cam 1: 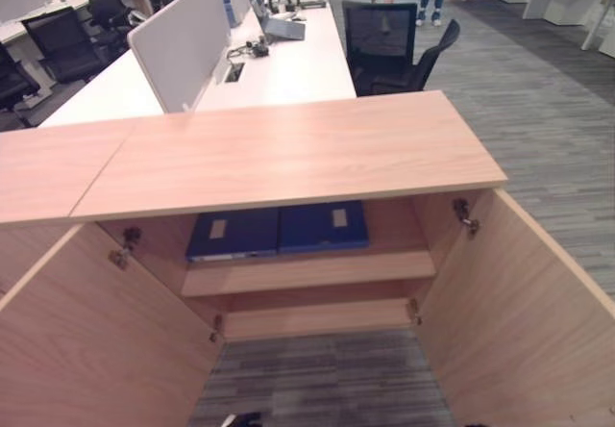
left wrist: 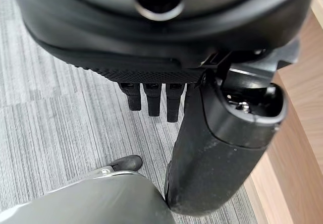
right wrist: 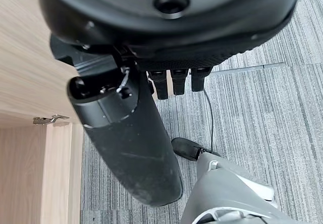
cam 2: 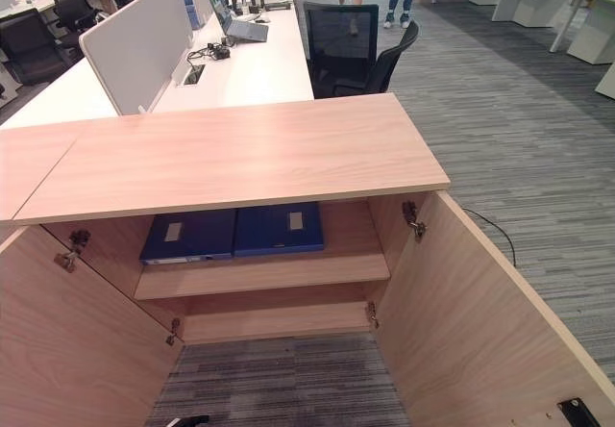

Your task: Put the empty folder in the office cabinet

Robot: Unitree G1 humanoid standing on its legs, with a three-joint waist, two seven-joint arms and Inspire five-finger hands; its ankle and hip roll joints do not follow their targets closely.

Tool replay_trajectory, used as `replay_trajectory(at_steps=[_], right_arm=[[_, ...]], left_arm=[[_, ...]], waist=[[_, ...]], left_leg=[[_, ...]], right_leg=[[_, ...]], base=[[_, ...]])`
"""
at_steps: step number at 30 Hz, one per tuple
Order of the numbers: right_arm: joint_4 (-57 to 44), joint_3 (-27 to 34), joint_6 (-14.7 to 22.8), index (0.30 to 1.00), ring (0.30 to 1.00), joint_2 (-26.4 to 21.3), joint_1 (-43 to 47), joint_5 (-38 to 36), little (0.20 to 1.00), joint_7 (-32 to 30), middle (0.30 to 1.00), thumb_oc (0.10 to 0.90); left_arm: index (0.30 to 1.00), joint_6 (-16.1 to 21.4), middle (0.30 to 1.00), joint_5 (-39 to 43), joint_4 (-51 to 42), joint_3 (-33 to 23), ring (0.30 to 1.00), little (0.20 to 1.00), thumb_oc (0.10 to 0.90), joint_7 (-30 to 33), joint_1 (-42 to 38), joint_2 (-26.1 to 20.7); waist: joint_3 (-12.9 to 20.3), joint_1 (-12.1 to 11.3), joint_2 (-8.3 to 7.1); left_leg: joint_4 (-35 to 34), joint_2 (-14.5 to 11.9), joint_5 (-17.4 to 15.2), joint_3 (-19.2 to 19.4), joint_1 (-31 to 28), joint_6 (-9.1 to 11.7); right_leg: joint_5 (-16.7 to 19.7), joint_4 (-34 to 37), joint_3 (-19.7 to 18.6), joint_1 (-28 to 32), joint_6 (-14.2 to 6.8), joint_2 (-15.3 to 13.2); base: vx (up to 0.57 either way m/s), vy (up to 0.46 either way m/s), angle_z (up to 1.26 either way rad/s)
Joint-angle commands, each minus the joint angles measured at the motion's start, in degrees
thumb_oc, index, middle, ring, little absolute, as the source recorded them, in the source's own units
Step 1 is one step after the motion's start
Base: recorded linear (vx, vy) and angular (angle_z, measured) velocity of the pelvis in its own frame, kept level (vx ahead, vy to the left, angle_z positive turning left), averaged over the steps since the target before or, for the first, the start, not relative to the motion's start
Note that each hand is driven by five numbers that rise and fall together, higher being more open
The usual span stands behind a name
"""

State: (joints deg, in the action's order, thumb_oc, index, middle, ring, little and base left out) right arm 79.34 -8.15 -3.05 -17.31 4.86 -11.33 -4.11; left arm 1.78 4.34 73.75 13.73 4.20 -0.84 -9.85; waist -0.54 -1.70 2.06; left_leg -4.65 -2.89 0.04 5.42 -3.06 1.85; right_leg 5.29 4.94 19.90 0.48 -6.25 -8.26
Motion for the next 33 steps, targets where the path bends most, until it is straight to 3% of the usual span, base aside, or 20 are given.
replay_trajectory(at_steps=[1, 9, 33], right_arm=[[4.7, -0.4, 0.4, 0.9, 0.9, 0.1, 3.4, -0.1, 0.9, -0.5, 0.9, 0.8], [4.4, -0.3, 0.3, 0.9, 0.9, -0.7, 3.5, 0.3, 0.9, -0.9, 0.9, 0.8], [3.7, -1.4, 0.7, 0.9, 0.9, 0.4, 3.0, 1.5, 0.9, -1.8, 0.9, 0.8]], left_arm=[[0.9, 0.9, 0.9, 1.9, 3.7, -0.5, 0.9, 0.9, 0.8, -0.4, -1.2, 1.3], [0.9, 1.4, 0.9, 2.7, 2.3, 0.1, 0.9, 0.9, 0.8, 0.2, -1.3, 1.6], [0.9, 1.6, 0.9, 2.1, 1.5, 0.9, 0.9, 0.9, 0.8, 0.6, -1.4, 1.9]], waist=[[1.2, -0.5, -3.7], [0.0, -1.0, -3.6], [0.8, -3.5, -3.16]], left_leg=[[-0.4, 1.5, -0.6, -4.0, 2.5, 1.3], [-0.4, 1.5, -0.2, -4.8, 3.4, 1.4], [-0.4, 2.2, 0.0, -8.7, 3.7, 1.5]], right_leg=[[-2.2, -0.4, -6.1, 0.9, -2.6, -0.5], [-2.3, -0.5, -5.6, 0.3, -2.6, -0.5], [-3.2, -0.5, -1.6, 2.2, -2.6, -1.2]], base=[[0.0, 0.0, 0.0], [-0.01, 0.0, 0.01], [0.0, -0.004, 0.09]])
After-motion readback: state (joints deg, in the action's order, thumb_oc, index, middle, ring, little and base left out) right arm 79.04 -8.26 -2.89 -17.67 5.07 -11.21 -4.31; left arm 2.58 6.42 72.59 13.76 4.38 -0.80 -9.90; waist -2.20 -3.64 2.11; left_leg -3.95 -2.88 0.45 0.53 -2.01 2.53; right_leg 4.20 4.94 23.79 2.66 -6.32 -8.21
